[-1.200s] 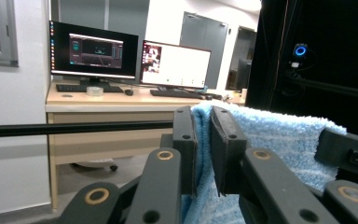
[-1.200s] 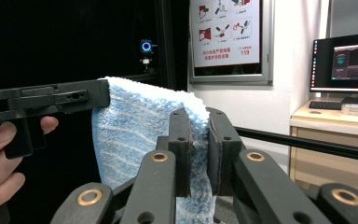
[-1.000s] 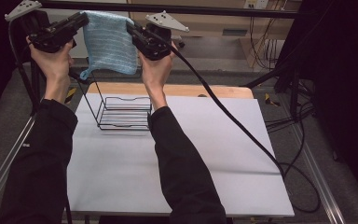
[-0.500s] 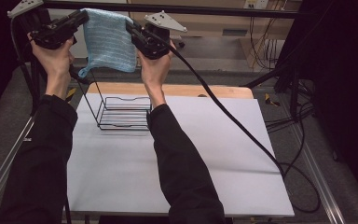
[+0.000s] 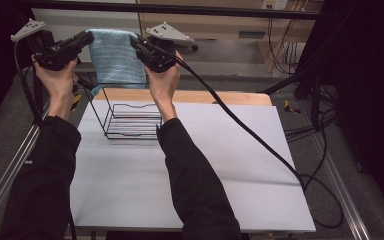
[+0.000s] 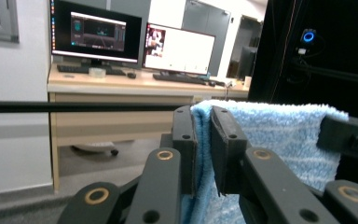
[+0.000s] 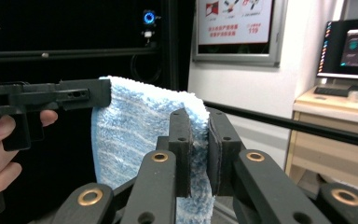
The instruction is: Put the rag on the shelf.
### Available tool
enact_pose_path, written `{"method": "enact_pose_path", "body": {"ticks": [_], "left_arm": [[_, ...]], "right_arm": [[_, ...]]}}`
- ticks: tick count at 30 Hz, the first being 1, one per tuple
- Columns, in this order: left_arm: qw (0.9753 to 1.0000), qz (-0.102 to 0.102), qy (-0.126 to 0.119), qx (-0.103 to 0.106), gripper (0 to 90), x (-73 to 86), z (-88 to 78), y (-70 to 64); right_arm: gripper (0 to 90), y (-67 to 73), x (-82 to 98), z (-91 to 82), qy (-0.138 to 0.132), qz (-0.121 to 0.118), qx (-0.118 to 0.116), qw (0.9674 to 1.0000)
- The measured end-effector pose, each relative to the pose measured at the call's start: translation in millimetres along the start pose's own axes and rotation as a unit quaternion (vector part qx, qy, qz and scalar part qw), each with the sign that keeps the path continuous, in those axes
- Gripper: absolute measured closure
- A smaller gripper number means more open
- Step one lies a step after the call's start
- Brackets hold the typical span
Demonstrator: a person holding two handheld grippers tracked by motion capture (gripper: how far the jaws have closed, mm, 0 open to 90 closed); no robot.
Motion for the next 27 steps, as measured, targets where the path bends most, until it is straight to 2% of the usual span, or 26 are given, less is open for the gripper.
{"method": "enact_pose_path", "body": {"ticks": [5,9,12,16,22,25,27], "left_arm": [[0.9999,-0.004,0.001,0.010,80.4,13.1,-15.1,0.4],[0.9998,-0.003,0.011,0.015,80.4,25.5,-23.0,0.1],[0.9998,-0.001,0.013,0.015,80.4,32.3,-28.5,0.3],[0.9996,-0.010,0.016,0.019,80.3,39.2,-37.5,4.0],[0.9993,-0.006,0.024,0.028,80.3,46.3,-49.9,2.1],[0.9988,-0.006,0.034,0.036,80.1,48.8,-53.8,-0.2],[0.9986,-0.001,0.038,0.037,80.0,49.8,-55.9,-3.0]], "right_arm": [[82.0,4.9,5.5,-2.3,0.024,-0.002,-0.007,0.9997],[82.0,5.1,14.8,-6.4,0.039,0.016,-0.015,0.9990],[82.0,8.9,22.3,-7.9,0.054,0.007,-0.018,0.9984],[81.9,16.5,24.8,-10.6,0.056,0.000,-0.027,0.9981],[81.7,22.9,29.8,-14.3,0.078,-0.006,-0.033,0.9964],[81.6,23.9,30.2,-19.4,0.083,0.008,-0.040,0.9957],[81.6,24.1,31.5,-22.9,0.087,0.008,-0.042,0.9953]]}}
Point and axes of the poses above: each handheld gripper's, and its own axes: z roughly forward along the jaws, x roughly out of its underside, y roughly to its left, the point moved 4 cm from there along z, roughly forward along the jaws, and after that the axes turned 5 degrees about -y, right-handed, at the moved point
